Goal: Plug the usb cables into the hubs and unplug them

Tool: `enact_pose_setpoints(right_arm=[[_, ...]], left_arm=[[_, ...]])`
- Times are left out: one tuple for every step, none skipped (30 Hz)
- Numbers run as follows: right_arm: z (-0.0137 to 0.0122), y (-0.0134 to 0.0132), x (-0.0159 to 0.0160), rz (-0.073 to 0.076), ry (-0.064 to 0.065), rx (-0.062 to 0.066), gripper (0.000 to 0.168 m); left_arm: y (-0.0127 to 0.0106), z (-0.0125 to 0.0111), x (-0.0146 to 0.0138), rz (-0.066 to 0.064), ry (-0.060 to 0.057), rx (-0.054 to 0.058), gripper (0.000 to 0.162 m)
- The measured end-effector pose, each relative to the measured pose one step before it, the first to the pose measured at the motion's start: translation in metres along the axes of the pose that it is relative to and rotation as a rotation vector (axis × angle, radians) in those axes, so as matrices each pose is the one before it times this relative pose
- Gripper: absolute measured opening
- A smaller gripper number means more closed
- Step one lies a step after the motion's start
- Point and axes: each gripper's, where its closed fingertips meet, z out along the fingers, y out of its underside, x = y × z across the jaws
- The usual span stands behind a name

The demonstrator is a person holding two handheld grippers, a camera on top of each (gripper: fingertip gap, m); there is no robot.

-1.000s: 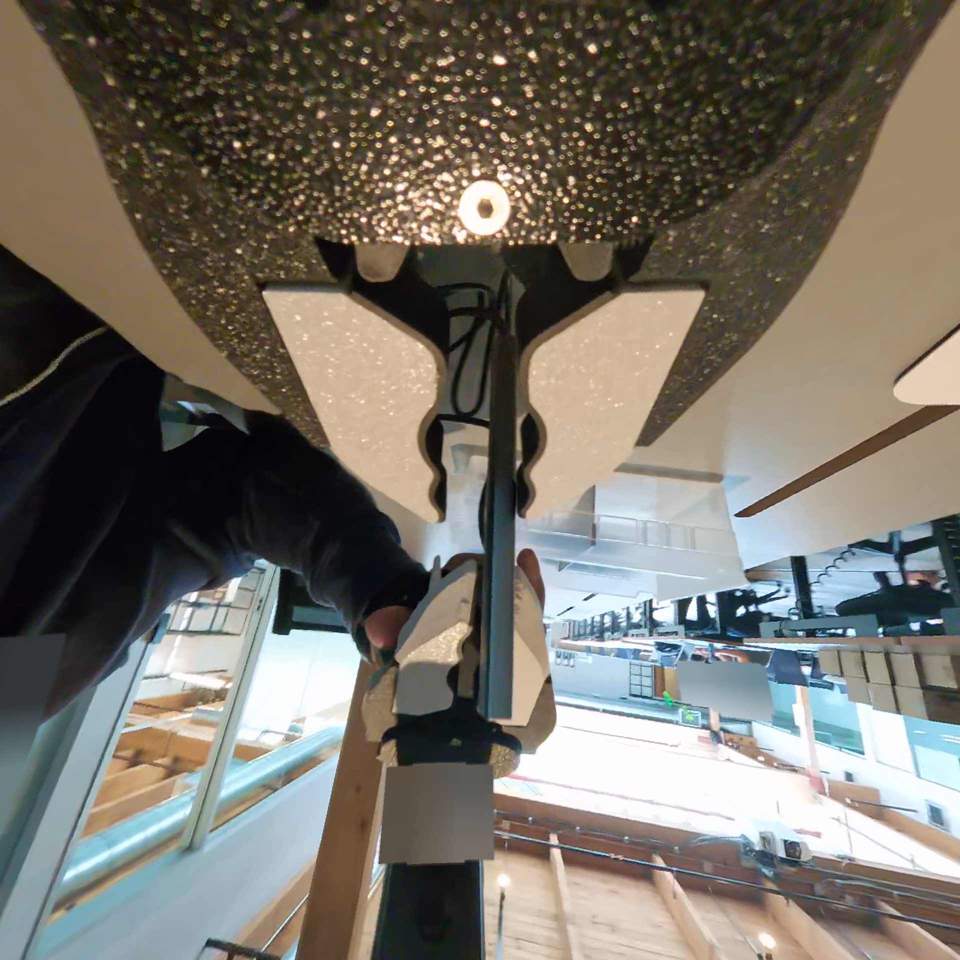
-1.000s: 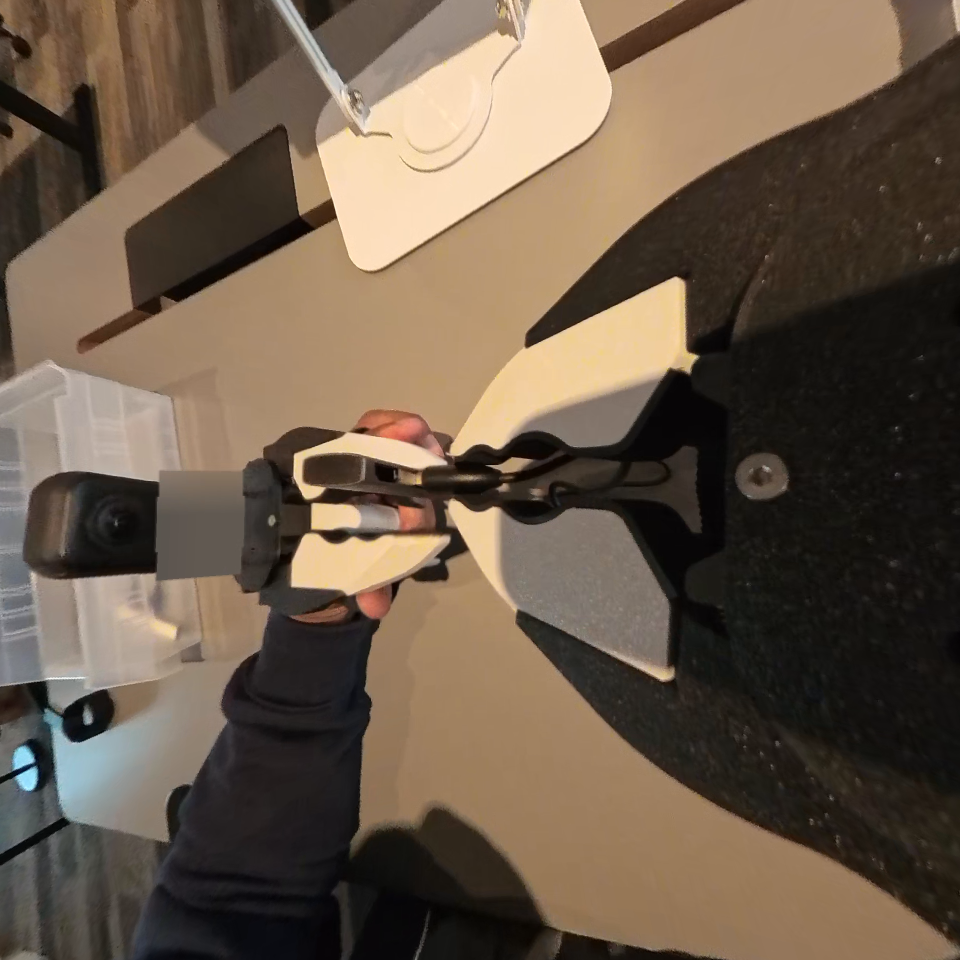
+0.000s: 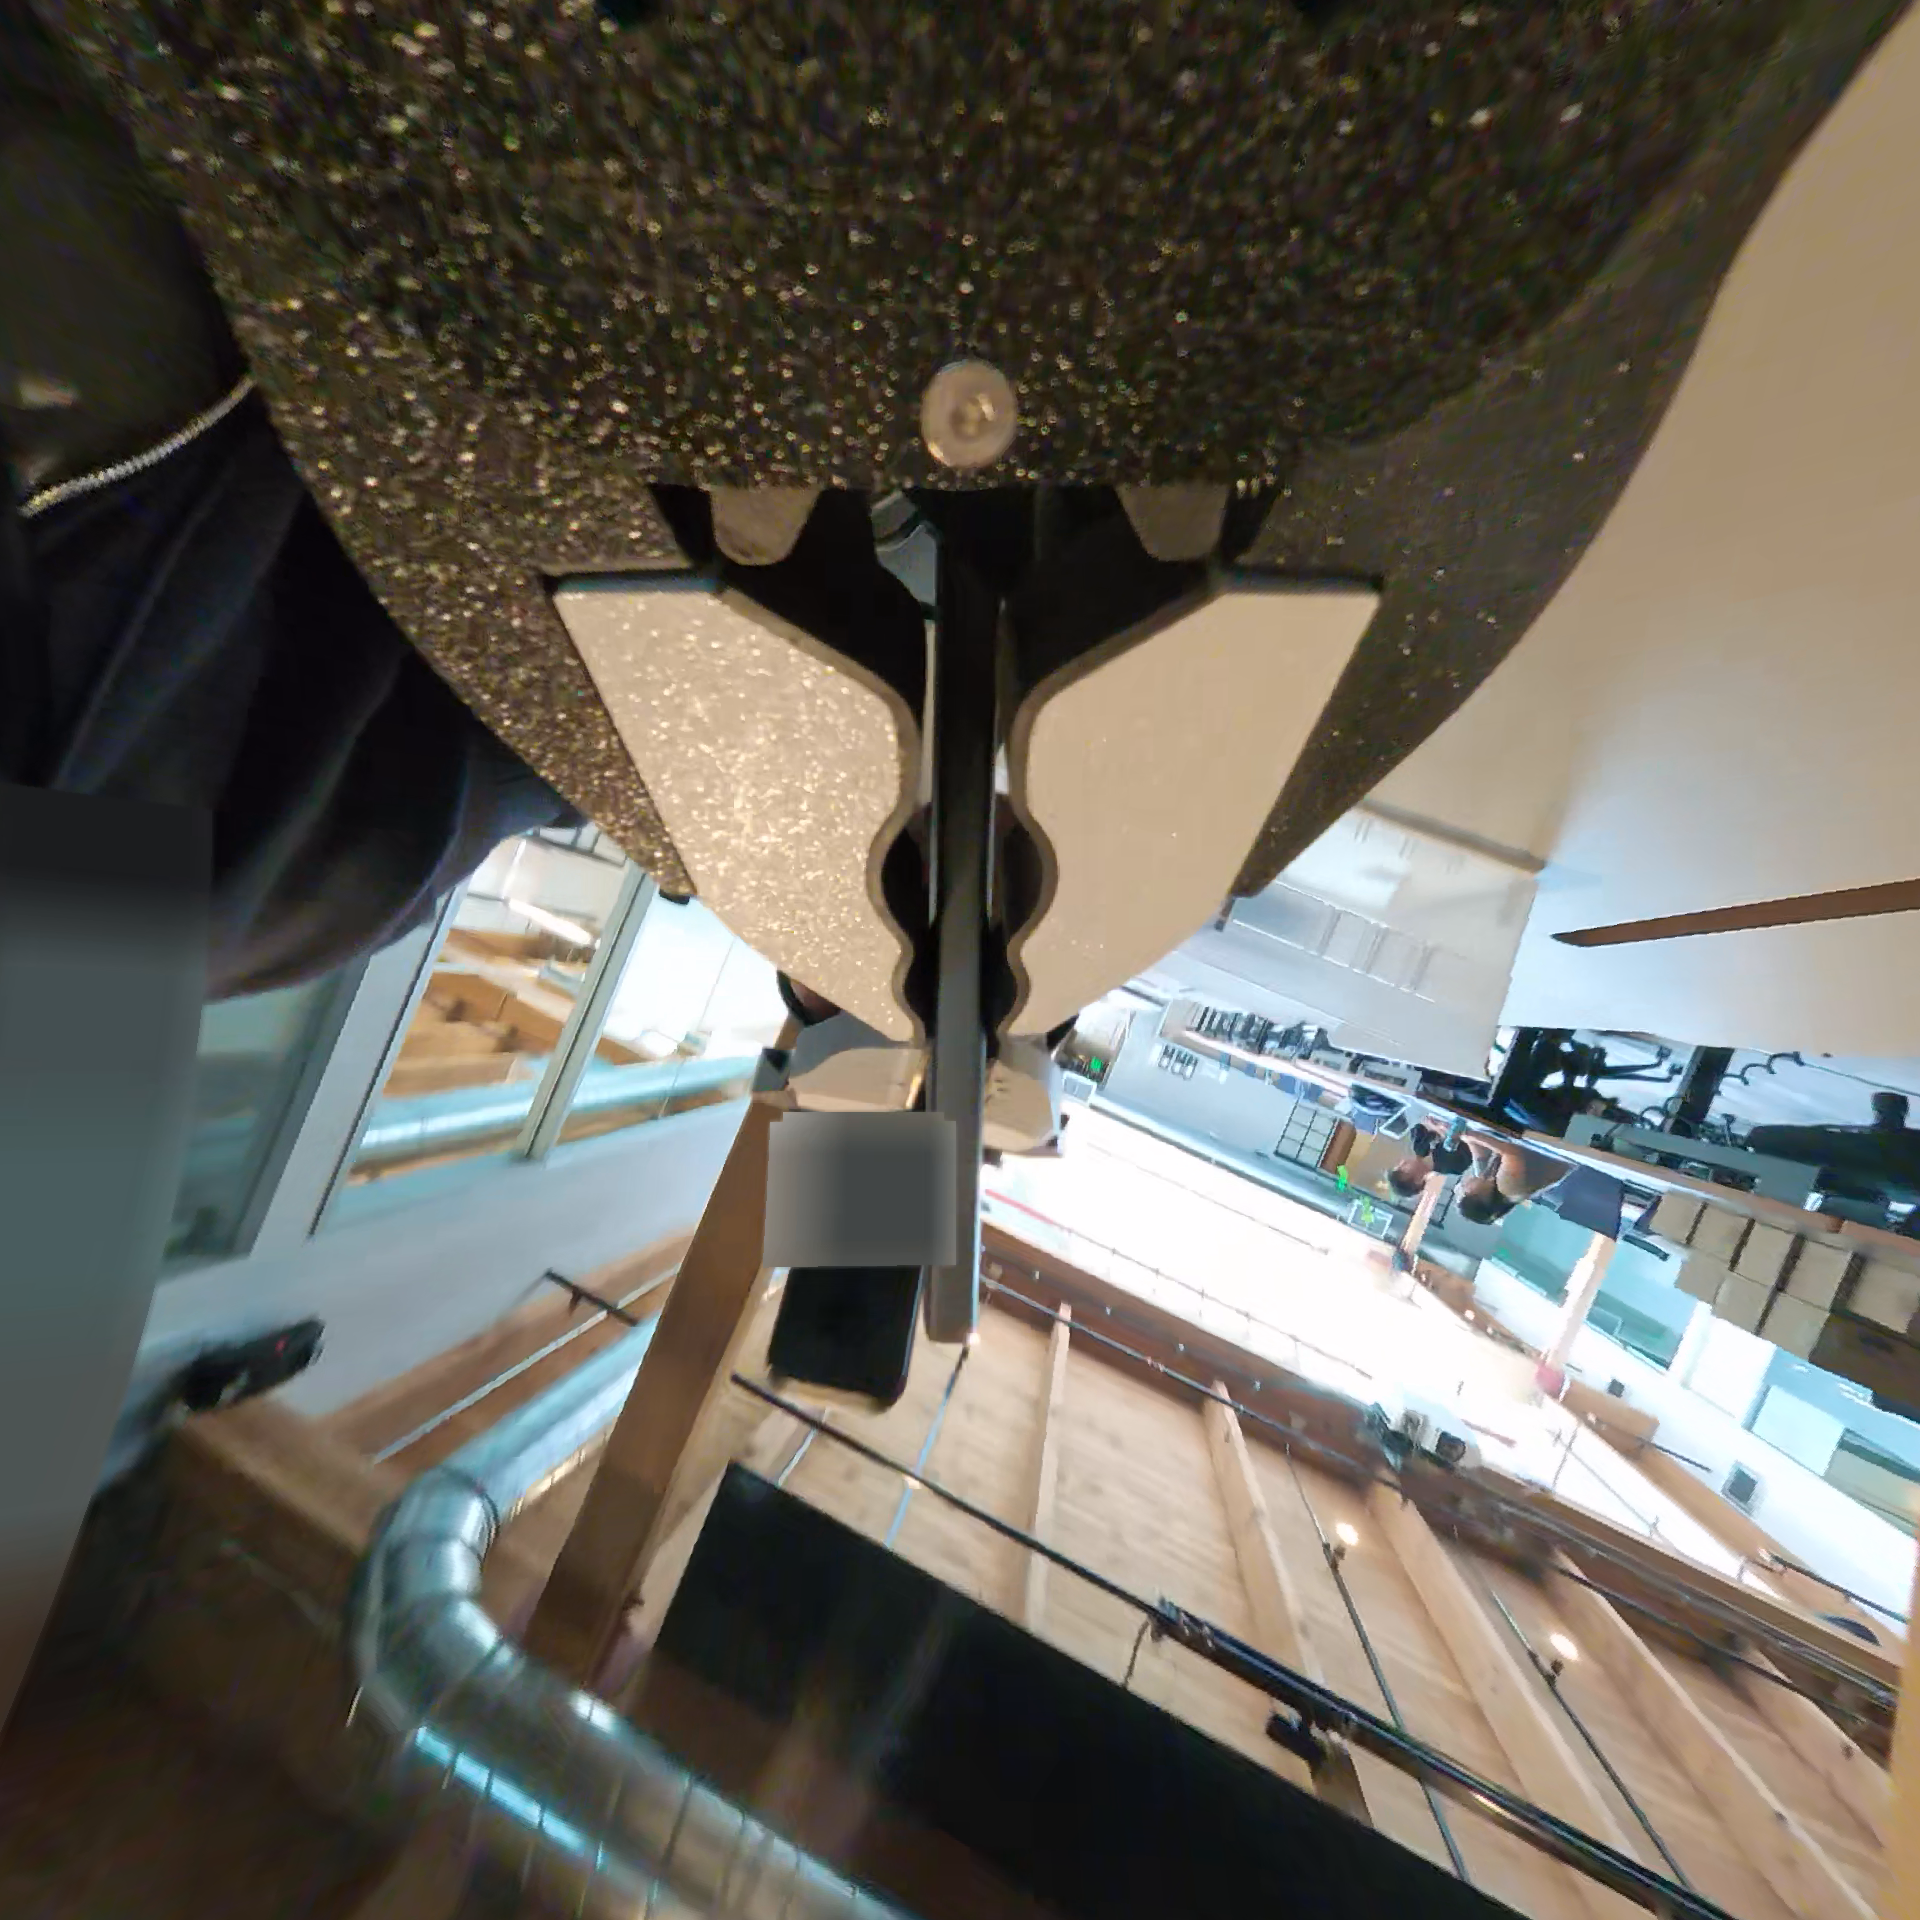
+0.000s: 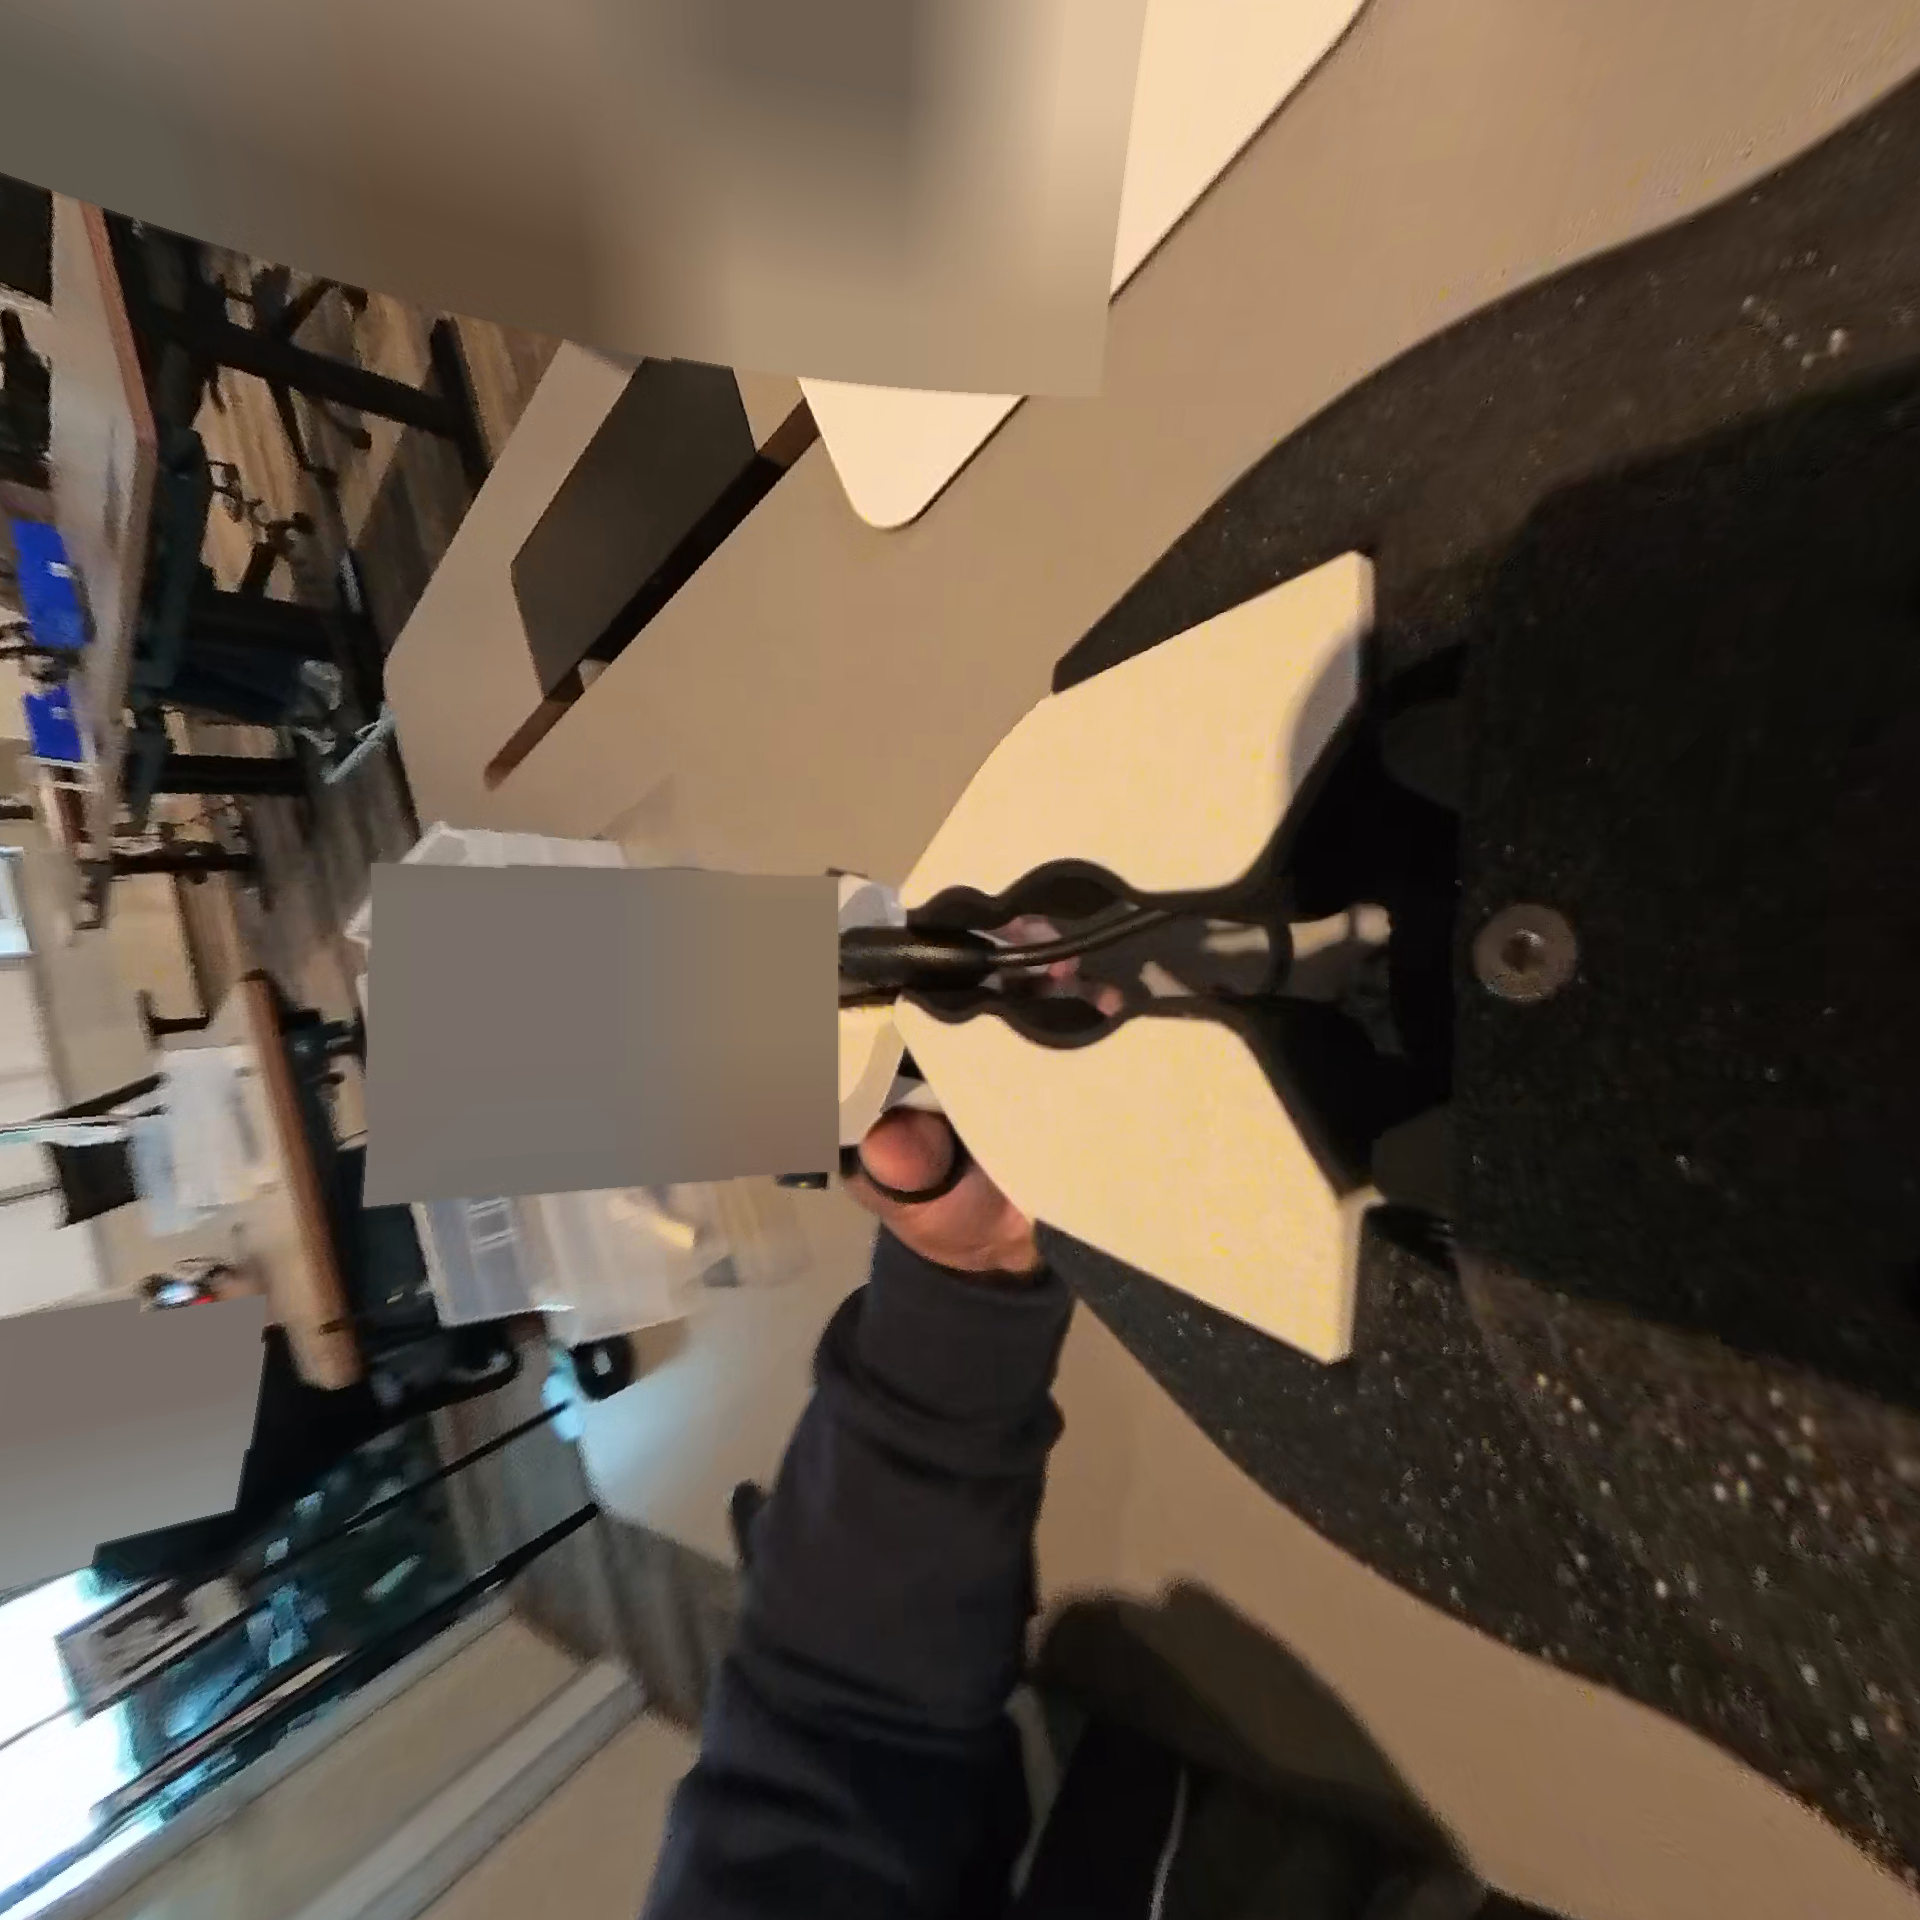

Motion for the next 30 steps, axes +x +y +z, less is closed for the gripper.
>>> enact_pose_setpoints(right_arm=[[0.00116,-0.00039,0.00117,0.0320,-0.0090,0.0221,0.010],[0.00084,0.00066,0.00086,0.0135,-0.0066,0.0077,0.010],[0.00037,0.00120,0.00075,-0.0037,0.0017,-0.0056,0.010],[-0.00010,0.00112,0.00091,-0.0210,0.0151,-0.0149,0.011],[-0.00047,0.00090,-0.00001,-0.0305,0.0177,-0.0201,0.011],[-0.00081,0.00051,-0.00092,-0.0226,0.0107,-0.0193,0.011],[-0.00095,0.00018,-0.00112,-0.0080,0.0019,-0.0131,0.011],[-0.00075,-0.00009,-0.00121,0.0075,-0.0088,-0.0032,0.010],[-0.00030,-0.00068,-0.00073,0.0241,-0.0166,0.0113,0.010],[0.00033,-0.00027,-0.00024,0.0365,-0.0226,0.0183,0.010],[0.00052,0.00032,-0.00023,0.0447,-0.0313,0.0182,0.010],[0.00054,-0.00004,-0.00054,0.0473,-0.0359,0.0205,0.010],[0.00043,0.00089,0.00070,0.0231,-0.0171,0.0088,0.010],[0.00075,0.00265,0.00175,-0.0188,0.0097,-0.0128,0.010],[0.00062,0.00163,0.00009,-0.0371,0.0131,-0.0168,0.010],[0.00010,-0.00079,-0.00218,-0.0294,0.0051,-0.0048,0.010],[0.00010,-0.00178,-0.00254,-0.0224,0.0063,0.0012,0.010],[0.00013,-0.00197,-0.00208,-0.0123,0.0040,0.0072,0.010],[-0.00010,-0.00243,-0.00147,0.0083,-0.0051,0.0198,0.010],[-0.00011,-0.00233,-0.00043,0.0285,-0.0134,0.0310,0.010],[-0.00001,-0.00160,0.00011,0.0357,-0.0171,0.0325,0.010],[0.00034,0.00028,0.00109,0.0212,-0.0108,0.0187,0.010],[0.00024,0.00272,0.00225,-0.0097,0.0060,-0.0085,0.010],[0.00005,0.00309,0.00172,-0.0308,0.0153,-0.0245,0.010],[-0.00057,0.00184,-0.00003,-0.0354,0.0158,-0.0277,0.010],[-0.00094,0.00231,-0.00019,-0.0438,0.0224,-0.0405,0.010],[-0.00099,0.00316,-0.00016,-0.0459,0.0239,-0.0482,0.010],[-0.00084,0.00294,-0.00073,-0.0349,0.0157,-0.0395,0.011],[-0.00070,0.00087,-0.00109,-0.0130,0.0019,-0.0122,0.010],[-0.00009,-0.00186,-0.00066,0.0138,-0.0083,0.0221,0.010]], left_arm=[[-0.00090,-0.00080,-0.00147,-0.0085,-0.0084,0.0117,0.009],[-0.00050,-0.00085,-0.00066,-0.0010,-0.0029,0.0014,0.009],[0.00008,-0.00041,-0.00080,-0.0037,-0.0028,-0.0012,0.009],[0.00021,0.00010,-0.00070,0.0001,-0.0043,-0.0004,0.009],[0.00044,0.00028,0.00053,0.0030,0.0043,-0.0030,0.009],[0.00061,0.00053,0.00123,0.0046,0.0061,-0.0042,0.009],[0.00049,0.00044,0.00119,0.0083,0.0049,-0.0058,0.009],[0.00021,0.00043,0.00114,0.0092,0.0051,-0.0065,0.009],[-0.00045,0.00012,0.00035,0.0121,-0.0026,-0.0030,0.009],[-0.00012,-0.00041,-0.00052,0.0060,-0.0045,-0.0068,0.009],[0.00031,-0.00073,-0.00027,0.0027,-0.0001,-0.0112,0.009],[-0.00013,-0.00049,0.00054,0.0157,-0.0008,-0.0116,0.009],[0.00071,-0.00088,-0.00149,0.0128,-0.0131,-0.0246,0.009],[0.00184,-0.00124,-0.00196,0.0063,-0.0097,-0.0278,0.009],[0.00032,-0.00079,0.00109,0.0066,0.0082,-0.0139,0.009],[-0.00108,-0.00005,0.00319,0.0035,0.0201,0.0006,0.009],[-0.00151,-0.00019,0.00253,0.0026,0.0160,0.0057,0.009],[-0.00162,0.00011,0.00211,0.0012,0.0110,0.0132,0.009],[-0.00221,0.00053,0.00139,-0.0109,0.0064,0.0207,0.009],[-0.00181,0.00072,0.00028,-0.0181,0.0006,0.0269,0.009],[-0.00121,0.00019,-0.00017,-0.0208,0.0013,0.0262,0.009],[-0.00003,-0.00066,-0.00135,-0.0137,-0.0041,0.0156,0.009],[0.00182,-0.00126,-0.00279,-0.0117,-0.0099,-0.0074,0.009],[0.00192,-0.00072,-0.00121,0.0066,-0.0023,-0.0213,0.009],[0.00099,0.00046,0.00072,0.0216,0.0014,-0.0310,0.009],[0.00235,0.00024,0.00009,0.0283,-0.0051,-0.0496,0.009],[0.00292,0.00013,0.00040,0.0288,-0.0023,-0.0577,0.009],[0.00282,0.00034,0.00056,0.0308,-0.0040,-0.0592,0.010],[0.00057,0.00032,0.00119,0.0232,-0.0021,-0.0365,0.010],[-0.00241,-0.00022,0.00053,-0.0006,-0.0014,0.0030,0.010]])
